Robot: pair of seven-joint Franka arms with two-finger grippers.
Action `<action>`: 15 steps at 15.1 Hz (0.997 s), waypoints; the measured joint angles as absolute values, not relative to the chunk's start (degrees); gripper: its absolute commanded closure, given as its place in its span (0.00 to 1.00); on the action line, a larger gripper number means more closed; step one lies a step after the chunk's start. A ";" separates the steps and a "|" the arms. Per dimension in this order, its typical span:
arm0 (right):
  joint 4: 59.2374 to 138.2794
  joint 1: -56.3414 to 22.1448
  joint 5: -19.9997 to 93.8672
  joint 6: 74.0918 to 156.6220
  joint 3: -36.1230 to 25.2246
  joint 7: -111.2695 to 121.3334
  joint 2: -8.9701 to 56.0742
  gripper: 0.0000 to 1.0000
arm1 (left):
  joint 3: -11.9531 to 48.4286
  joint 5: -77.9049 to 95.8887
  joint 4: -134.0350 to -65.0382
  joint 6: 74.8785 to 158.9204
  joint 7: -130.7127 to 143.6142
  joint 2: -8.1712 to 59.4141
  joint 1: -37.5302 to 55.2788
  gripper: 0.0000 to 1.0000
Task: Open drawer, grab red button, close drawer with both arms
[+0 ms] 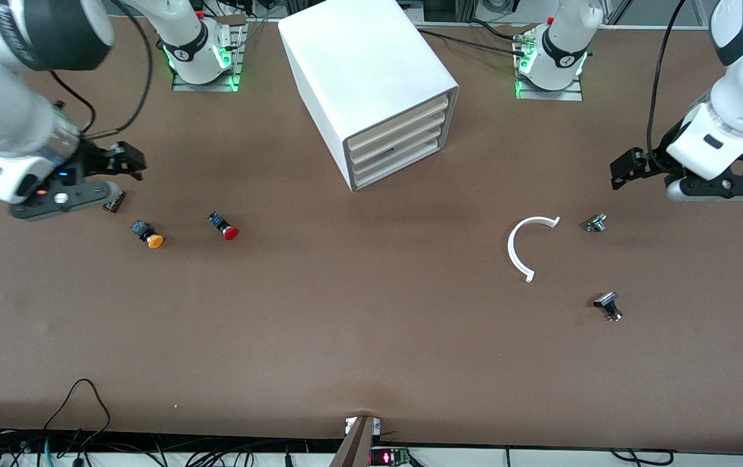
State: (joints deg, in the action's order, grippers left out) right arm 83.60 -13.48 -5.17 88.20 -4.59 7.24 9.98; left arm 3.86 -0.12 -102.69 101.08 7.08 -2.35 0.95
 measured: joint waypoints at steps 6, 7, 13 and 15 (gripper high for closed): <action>81.81 -6.27 -5.15 88.82 -5.19 7.76 9.09 0.00 | 3.85 -0.14 -103.87 99.19 6.24 -4.28 -1.08 0.00; 81.81 -5.77 -5.14 88.80 -5.87 8.66 8.86 0.00 | 3.86 -0.14 -103.87 99.09 5.85 -4.28 -1.11 0.00; 81.82 -5.31 -4.81 88.68 -7.23 21.81 8.65 0.00 | 3.83 -0.15 -103.48 99.06 -0.88 -4.14 -3.58 0.00; 81.82 -5.32 -4.17 88.68 -7.24 22.52 8.65 0.00 | 3.83 -0.15 -103.12 99.07 -1.39 -3.93 -3.98 0.00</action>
